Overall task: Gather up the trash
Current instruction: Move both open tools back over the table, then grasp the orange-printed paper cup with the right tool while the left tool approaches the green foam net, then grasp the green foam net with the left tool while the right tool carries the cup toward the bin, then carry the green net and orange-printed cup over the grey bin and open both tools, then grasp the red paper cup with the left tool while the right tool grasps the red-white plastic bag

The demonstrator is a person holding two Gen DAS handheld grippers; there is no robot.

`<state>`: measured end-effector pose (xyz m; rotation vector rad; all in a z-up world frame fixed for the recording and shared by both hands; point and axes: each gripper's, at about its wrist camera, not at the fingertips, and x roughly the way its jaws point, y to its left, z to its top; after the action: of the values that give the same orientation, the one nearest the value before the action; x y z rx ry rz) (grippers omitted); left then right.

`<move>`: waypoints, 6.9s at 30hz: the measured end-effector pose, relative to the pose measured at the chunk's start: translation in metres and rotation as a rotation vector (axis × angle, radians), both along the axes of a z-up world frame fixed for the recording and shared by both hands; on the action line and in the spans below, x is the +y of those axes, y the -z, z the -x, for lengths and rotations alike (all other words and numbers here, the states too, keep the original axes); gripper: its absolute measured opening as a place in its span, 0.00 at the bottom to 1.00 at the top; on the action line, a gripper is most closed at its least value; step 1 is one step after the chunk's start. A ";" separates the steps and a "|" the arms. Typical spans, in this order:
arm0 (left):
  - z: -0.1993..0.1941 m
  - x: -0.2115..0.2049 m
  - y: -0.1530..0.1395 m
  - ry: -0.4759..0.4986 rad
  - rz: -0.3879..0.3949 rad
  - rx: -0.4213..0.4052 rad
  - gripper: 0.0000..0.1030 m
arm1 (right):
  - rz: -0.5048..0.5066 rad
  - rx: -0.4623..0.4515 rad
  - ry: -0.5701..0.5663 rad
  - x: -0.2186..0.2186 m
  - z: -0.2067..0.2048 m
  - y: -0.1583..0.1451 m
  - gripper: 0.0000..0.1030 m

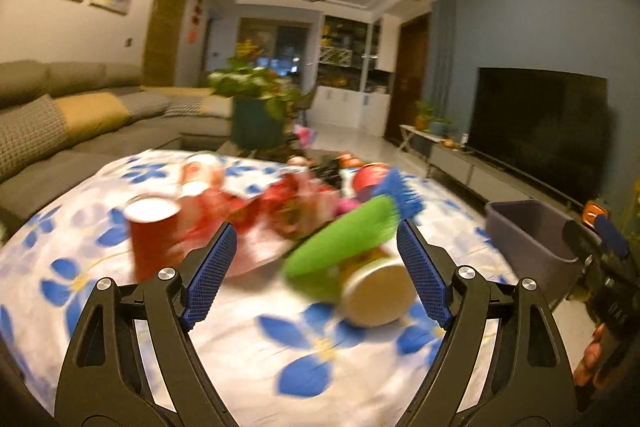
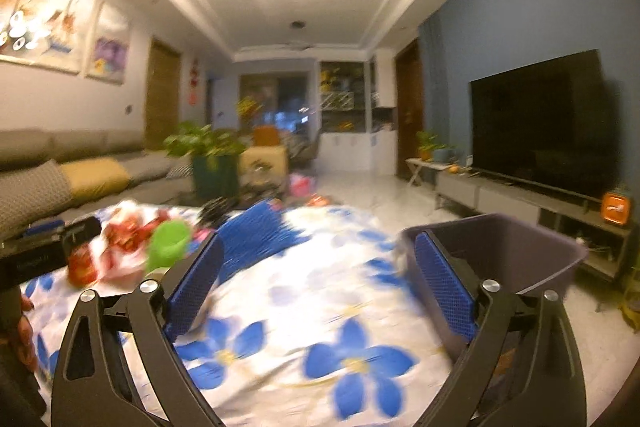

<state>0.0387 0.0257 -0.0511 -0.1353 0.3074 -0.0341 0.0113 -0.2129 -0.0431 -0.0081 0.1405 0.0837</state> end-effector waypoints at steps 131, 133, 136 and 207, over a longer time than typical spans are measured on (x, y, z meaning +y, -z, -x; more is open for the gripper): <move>-0.043 -0.013 -0.012 0.353 0.048 0.100 0.02 | -0.029 0.125 0.004 -0.022 -0.004 0.020 0.04; -0.045 -0.018 -0.017 0.364 0.048 0.093 0.02 | -0.034 0.117 0.013 -0.026 -0.003 0.017 0.04; -0.050 -0.035 -0.028 0.394 0.039 0.071 0.02 | -0.042 0.098 0.044 -0.035 -0.002 0.009 0.04; -0.126 -0.159 0.002 0.375 0.073 0.088 0.91 | -0.080 0.026 0.393 -0.120 -0.040 0.000 0.80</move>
<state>0.1646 -0.1331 -0.0530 -0.1505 0.4164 -0.4125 0.0508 -0.3326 -0.0436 0.1007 0.1621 -0.3029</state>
